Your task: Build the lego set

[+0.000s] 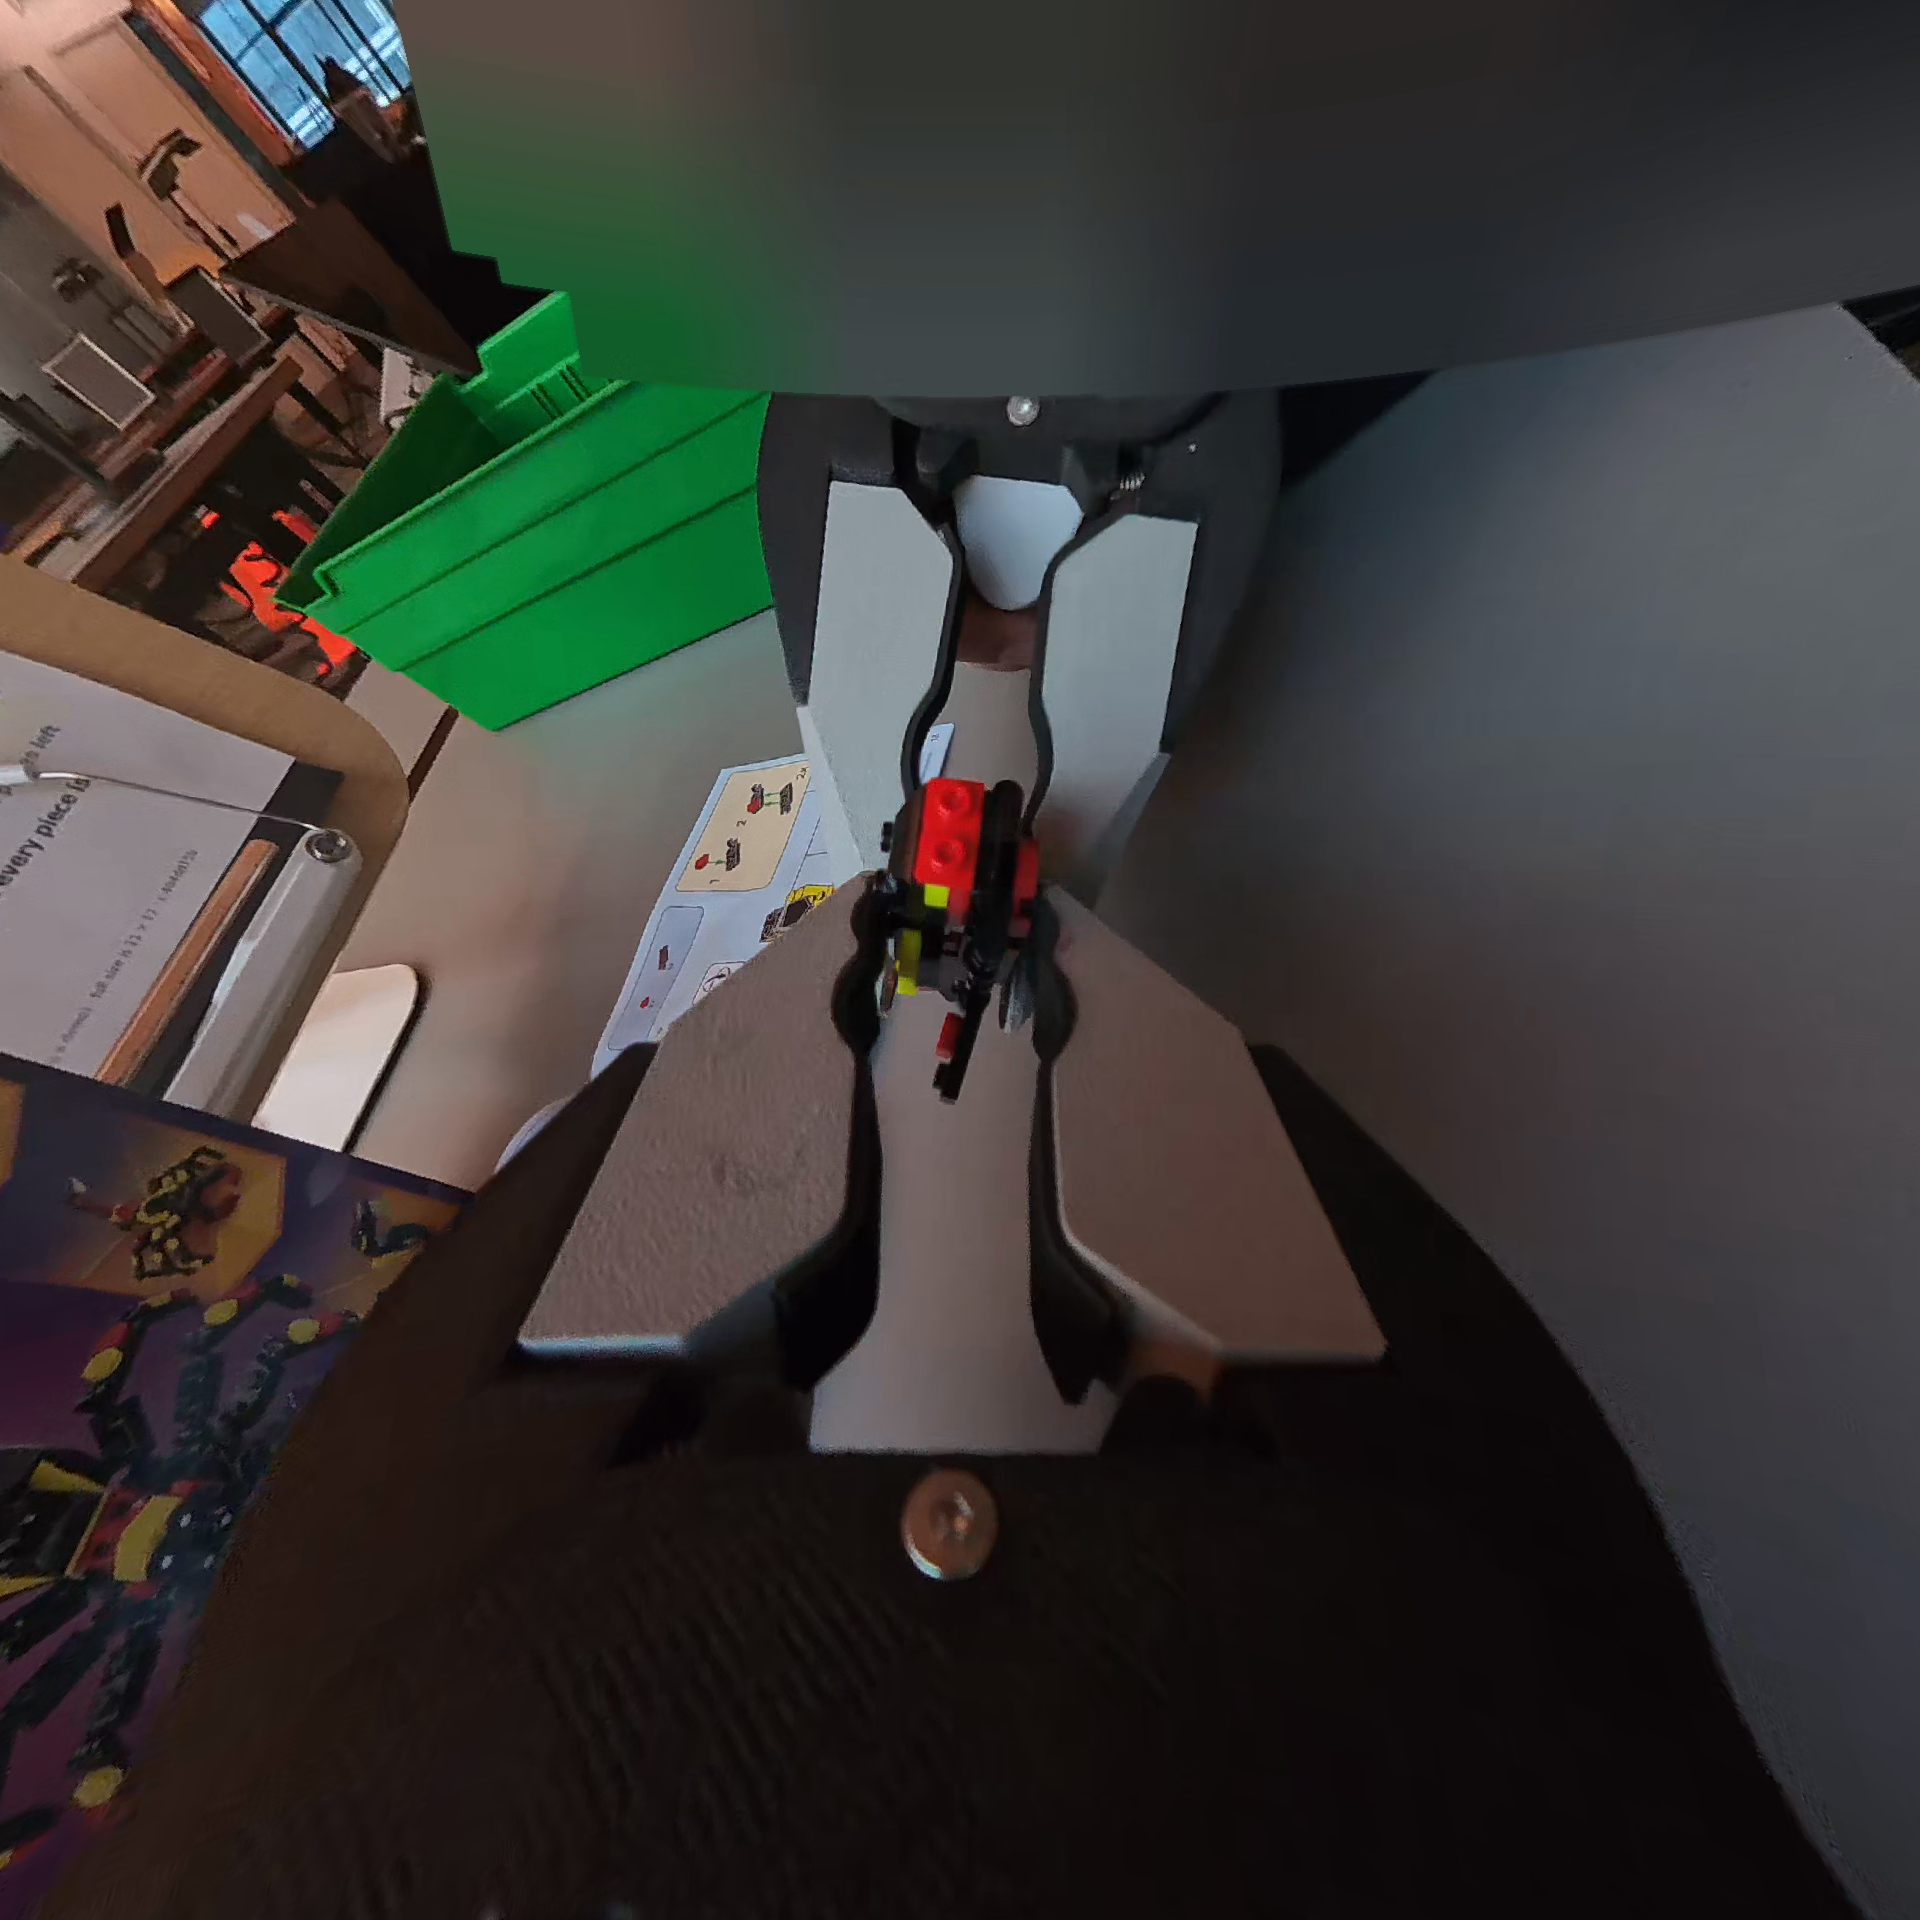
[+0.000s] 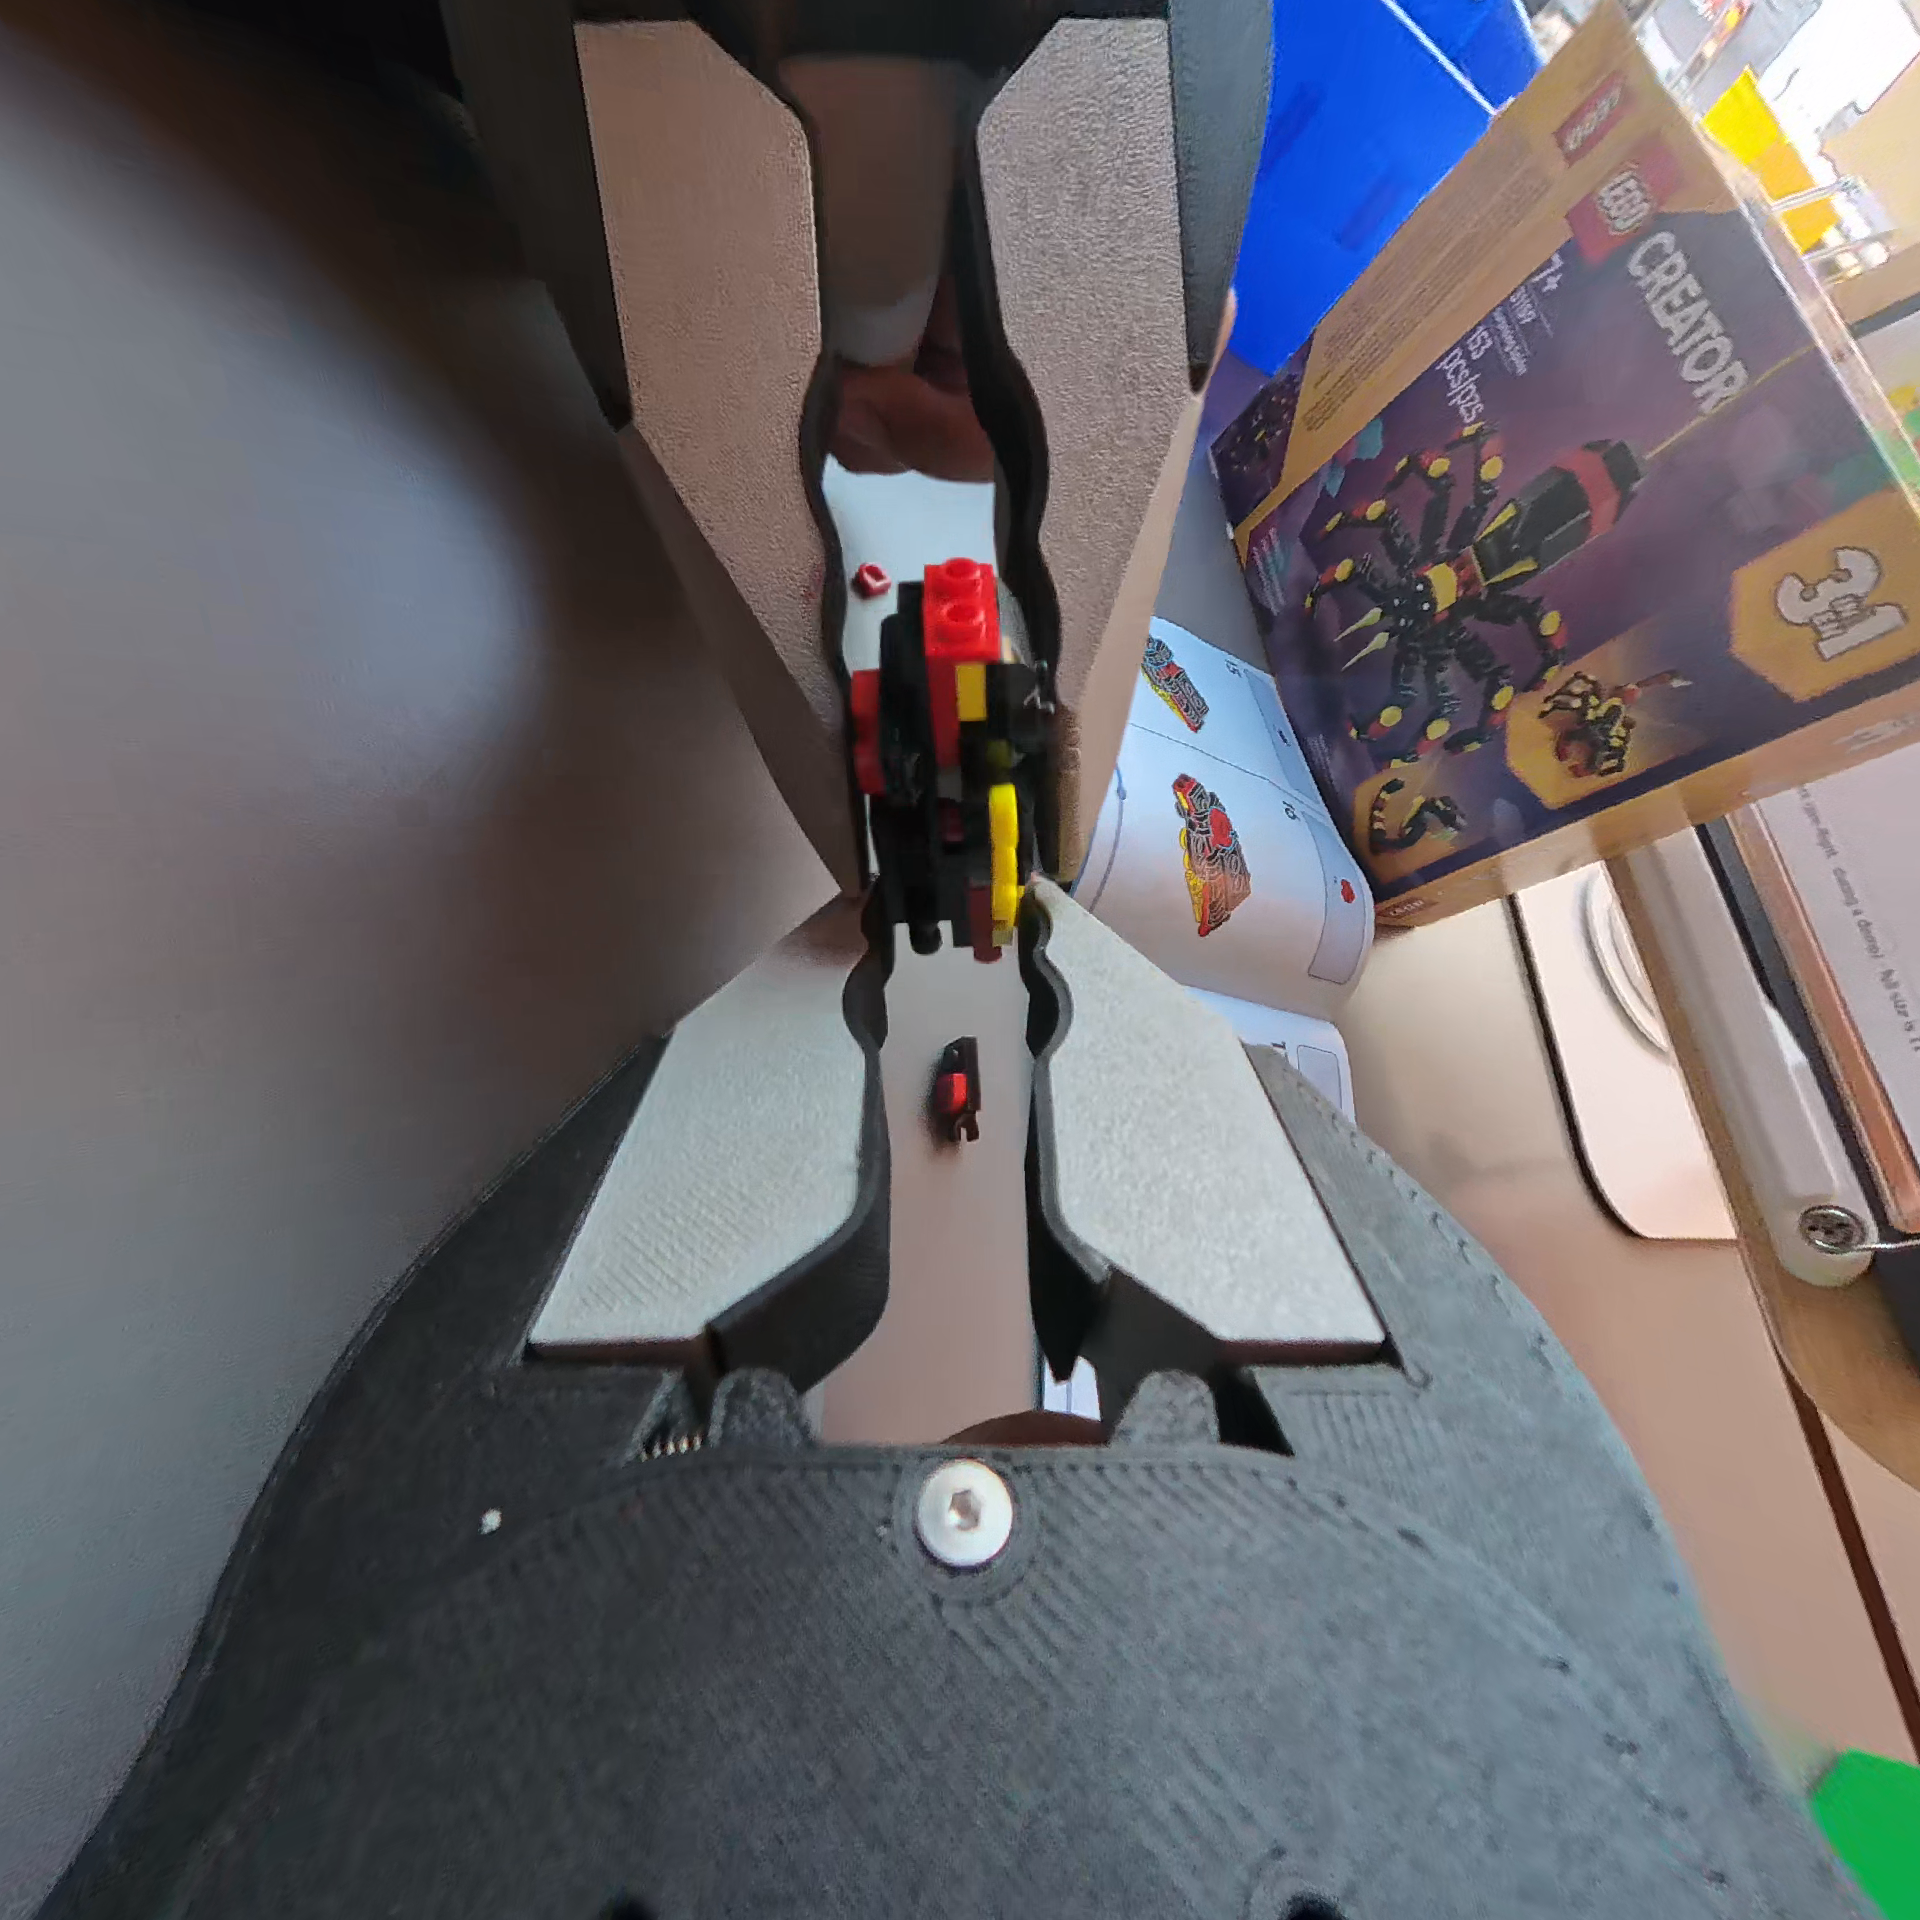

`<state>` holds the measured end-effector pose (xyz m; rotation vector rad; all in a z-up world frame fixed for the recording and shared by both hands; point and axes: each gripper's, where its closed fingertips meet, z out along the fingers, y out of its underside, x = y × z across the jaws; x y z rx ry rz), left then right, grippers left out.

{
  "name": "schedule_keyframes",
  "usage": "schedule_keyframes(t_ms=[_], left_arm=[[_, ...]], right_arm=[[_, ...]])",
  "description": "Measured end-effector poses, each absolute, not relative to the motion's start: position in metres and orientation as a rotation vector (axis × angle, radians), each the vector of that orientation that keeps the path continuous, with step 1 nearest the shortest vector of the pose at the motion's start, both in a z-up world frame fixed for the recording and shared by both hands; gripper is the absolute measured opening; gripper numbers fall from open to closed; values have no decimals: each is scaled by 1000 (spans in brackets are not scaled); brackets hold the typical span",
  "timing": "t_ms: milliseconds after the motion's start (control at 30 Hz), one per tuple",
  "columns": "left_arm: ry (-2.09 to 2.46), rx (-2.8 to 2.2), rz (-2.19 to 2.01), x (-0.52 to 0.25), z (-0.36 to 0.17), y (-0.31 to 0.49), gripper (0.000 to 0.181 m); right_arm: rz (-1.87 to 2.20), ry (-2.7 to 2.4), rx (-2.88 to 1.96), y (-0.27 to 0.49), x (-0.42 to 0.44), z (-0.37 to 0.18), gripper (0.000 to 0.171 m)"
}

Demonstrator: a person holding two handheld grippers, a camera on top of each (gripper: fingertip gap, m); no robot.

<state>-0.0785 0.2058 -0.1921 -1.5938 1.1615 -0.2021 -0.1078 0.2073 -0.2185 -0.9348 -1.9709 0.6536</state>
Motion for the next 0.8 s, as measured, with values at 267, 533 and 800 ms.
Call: schedule_keyframes(t_ms=[267,533,800], left_arm=[[1193,-1558,-181,-82,-195,203,23],[1240,-1542,-136,-83,-198,202,22],[1211,-1452,-177,-76,-186,198,22]], right_arm=[[682,-1976,-912,204,-105,-216,21],[671,-1990,-900,203,-104,-218,20],[788,-1979,-910,197,-100,-210,22]])
